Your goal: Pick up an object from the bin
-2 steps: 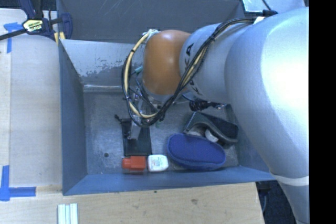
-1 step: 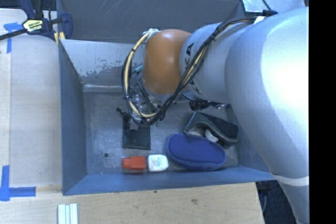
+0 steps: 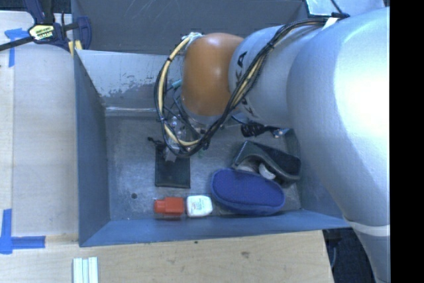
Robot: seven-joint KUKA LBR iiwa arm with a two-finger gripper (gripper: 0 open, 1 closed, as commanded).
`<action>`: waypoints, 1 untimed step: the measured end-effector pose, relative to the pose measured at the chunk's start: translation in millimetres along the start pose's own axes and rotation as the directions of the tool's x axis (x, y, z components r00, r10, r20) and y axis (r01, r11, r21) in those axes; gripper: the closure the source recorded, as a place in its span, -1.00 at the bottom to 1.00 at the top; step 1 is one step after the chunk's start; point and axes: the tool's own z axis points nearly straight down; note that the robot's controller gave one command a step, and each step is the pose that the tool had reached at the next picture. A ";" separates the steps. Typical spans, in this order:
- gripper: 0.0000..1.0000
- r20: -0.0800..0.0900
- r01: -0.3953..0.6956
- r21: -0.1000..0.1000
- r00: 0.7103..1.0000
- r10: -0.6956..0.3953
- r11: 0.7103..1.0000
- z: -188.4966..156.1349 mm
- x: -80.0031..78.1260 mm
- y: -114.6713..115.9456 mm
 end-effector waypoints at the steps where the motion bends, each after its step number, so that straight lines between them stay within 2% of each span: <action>1: 1.00 0.006 -0.001 -0.003 1.000 0.001 1.000 -96.0 -3.5 0.1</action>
Offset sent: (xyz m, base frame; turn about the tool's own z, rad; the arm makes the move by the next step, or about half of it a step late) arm 0.0000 0.0000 0.0903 0.0000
